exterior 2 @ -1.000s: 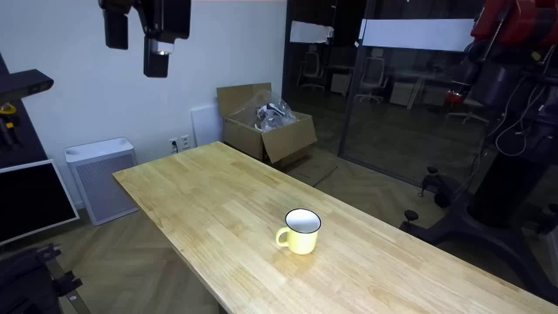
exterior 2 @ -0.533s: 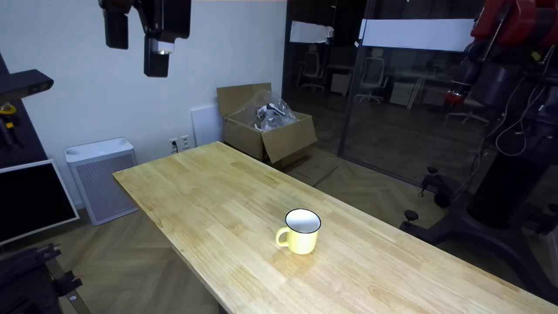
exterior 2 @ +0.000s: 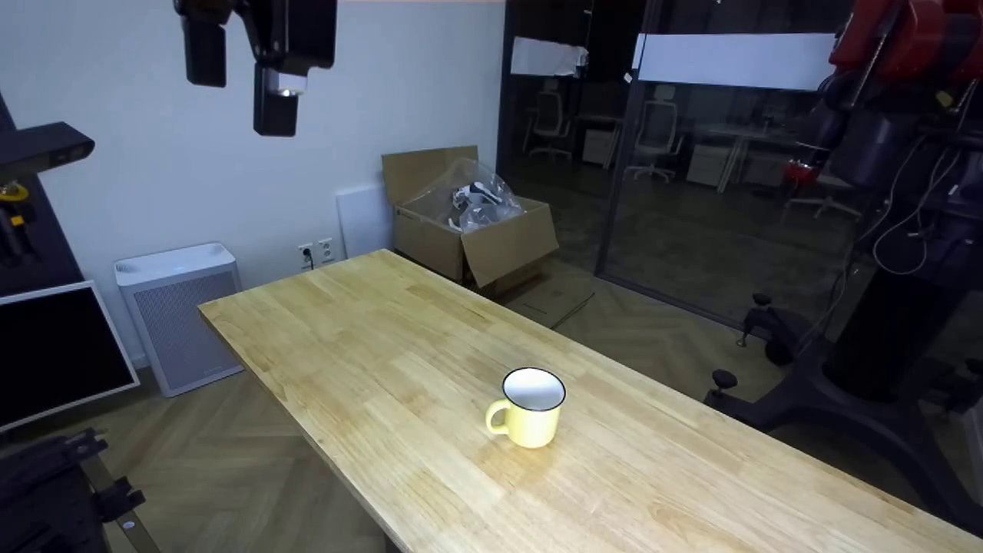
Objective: Move the cup slightly to the left
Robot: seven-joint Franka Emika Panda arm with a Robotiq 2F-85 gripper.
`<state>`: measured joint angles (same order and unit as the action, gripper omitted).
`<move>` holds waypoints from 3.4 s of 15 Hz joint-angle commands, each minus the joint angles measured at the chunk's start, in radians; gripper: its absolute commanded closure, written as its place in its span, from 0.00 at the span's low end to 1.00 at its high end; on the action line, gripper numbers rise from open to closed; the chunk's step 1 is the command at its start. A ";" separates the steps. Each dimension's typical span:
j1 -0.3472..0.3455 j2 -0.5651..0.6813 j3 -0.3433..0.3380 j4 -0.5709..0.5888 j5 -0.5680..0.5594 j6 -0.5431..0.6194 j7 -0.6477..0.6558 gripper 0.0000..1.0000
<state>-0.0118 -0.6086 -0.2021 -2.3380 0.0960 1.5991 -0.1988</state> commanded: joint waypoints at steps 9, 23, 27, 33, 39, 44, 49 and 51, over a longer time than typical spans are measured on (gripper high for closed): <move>-0.096 0.336 0.080 0.032 -0.216 0.533 0.089 0.00; -0.038 0.835 0.156 0.265 -0.235 0.632 0.063 0.00; -0.039 0.853 0.157 0.287 -0.236 0.629 0.061 0.00; -0.042 0.954 0.156 0.290 -0.135 1.028 0.139 0.00; -0.064 1.113 0.172 0.393 -0.052 1.049 0.141 0.00; -0.086 1.234 0.197 0.512 -0.007 0.961 0.133 0.00; -0.072 1.300 0.191 0.579 0.020 0.868 0.192 0.00; -0.075 1.317 0.190 0.599 0.024 0.860 0.207 0.00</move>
<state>-0.0853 0.6770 -0.0114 -1.7998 0.1042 2.4991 -0.0387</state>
